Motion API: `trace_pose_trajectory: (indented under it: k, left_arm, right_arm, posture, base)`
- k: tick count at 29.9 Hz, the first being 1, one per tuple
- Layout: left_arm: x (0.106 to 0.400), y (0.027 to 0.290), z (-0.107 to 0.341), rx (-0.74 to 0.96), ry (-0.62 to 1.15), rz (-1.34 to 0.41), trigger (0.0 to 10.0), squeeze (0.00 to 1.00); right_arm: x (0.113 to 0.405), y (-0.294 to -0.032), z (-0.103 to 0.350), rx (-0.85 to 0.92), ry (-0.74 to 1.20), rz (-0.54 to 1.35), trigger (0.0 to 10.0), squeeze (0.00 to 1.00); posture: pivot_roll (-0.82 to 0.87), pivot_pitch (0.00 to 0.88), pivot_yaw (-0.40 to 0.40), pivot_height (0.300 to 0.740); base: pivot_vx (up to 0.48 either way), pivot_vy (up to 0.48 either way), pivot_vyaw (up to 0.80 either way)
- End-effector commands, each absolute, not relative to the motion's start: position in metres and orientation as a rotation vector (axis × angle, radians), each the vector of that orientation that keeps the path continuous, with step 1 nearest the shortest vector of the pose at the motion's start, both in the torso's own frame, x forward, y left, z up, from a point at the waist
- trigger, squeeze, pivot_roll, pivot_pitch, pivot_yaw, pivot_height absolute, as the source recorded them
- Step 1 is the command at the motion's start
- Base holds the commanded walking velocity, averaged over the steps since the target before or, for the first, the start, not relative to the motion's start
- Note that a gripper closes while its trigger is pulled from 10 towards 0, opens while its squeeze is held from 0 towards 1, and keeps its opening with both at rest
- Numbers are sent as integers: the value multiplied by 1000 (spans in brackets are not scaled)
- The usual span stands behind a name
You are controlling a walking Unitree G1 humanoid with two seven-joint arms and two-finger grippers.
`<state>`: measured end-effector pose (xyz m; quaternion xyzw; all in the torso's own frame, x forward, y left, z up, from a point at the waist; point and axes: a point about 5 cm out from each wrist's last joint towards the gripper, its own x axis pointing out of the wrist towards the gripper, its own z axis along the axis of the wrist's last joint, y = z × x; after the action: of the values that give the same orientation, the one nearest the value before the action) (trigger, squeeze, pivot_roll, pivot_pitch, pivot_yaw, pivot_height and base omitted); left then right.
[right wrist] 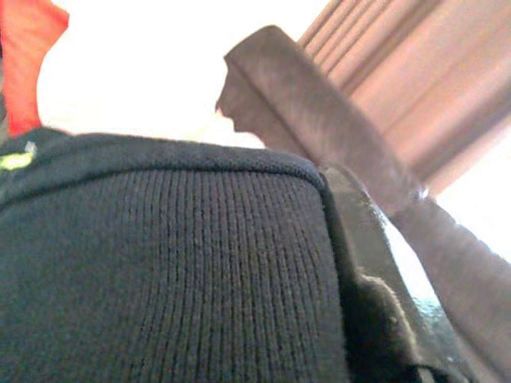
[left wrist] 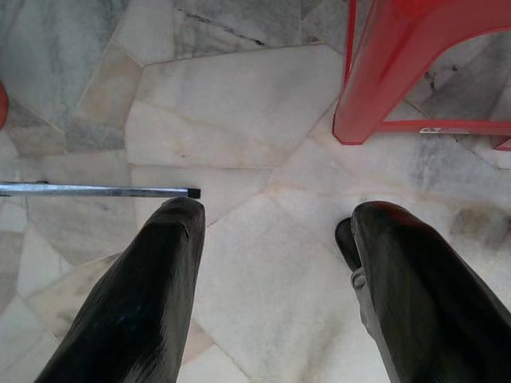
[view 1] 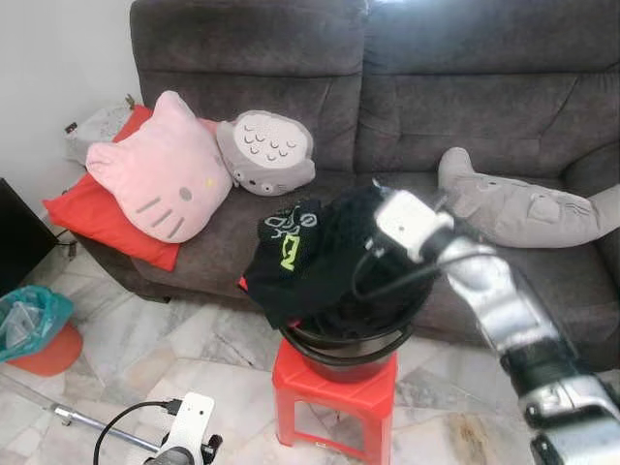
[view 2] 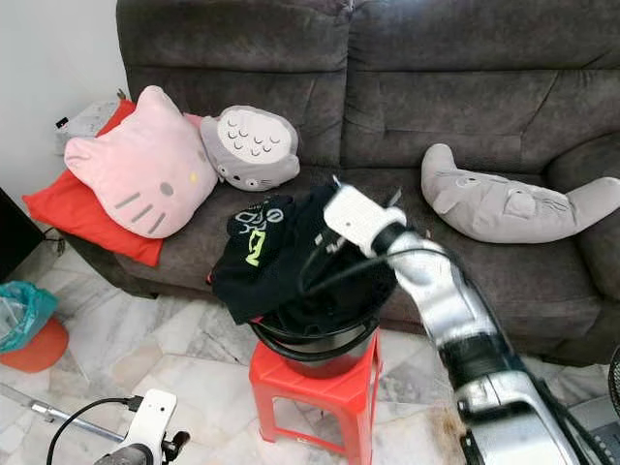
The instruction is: Hang hanger
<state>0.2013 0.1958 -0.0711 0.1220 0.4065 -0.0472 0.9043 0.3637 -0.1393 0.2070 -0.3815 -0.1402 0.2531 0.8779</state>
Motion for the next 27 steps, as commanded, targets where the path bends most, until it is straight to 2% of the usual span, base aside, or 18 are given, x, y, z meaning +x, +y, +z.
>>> trace_pose_trajectory:
  k: [1, 7, 12, 14, 18, 24, 27]
  left_arm:
    - [198, 196, -74, 251, 870, -122, 10000, 0]
    - [196, 195, -75, 240, 878, -131, 10000, 0]
    - [195, 194, -76, 229, 888, -141, 10000, 0]
    - [195, 194, -75, 233, 886, -143, 10000, 0]
    - [195, 195, -75, 229, 889, -143, 10000, 0]
    - [197, 194, -75, 231, 890, -145, 10000, 0]
    - [197, 195, -75, 235, 893, -144, 10000, 0]
  right_arm:
    - [367, -127, 218, -810, -305, 580, 0, 0]
    - [372, -114, 220, -875, -220, 693, 0, 0]
    - [374, -109, 231, -933, -224, 749, 0, 0]
    - [379, -109, 251, -980, -278, 698, 0, 0]
    - [385, -112, 272, -960, -296, 626, 0, 0]
    - [389, -114, 280, -920, -276, 588, 0, 0]
    - [391, -114, 293, -861, -325, 545, 0, 0]
  posture:
    - [-207, 0, 117, 740]
    - [-210, 0, 120, 740]
    - [-212, 0, 124, 740]
    - [-216, 0, 127, 740]
    - [-219, 0, 131, 740]
    - [-216, 0, 135, 740]
    - [-217, 0, 138, 740]
  base:
    - [0, 0, 0]
    - [0, 0, 0]
    - [0, 0, 0]
    - [0, 0, 0]
    - [0, 0, 0]
    - [0, 0, 0]
    - [0, 0, 0]
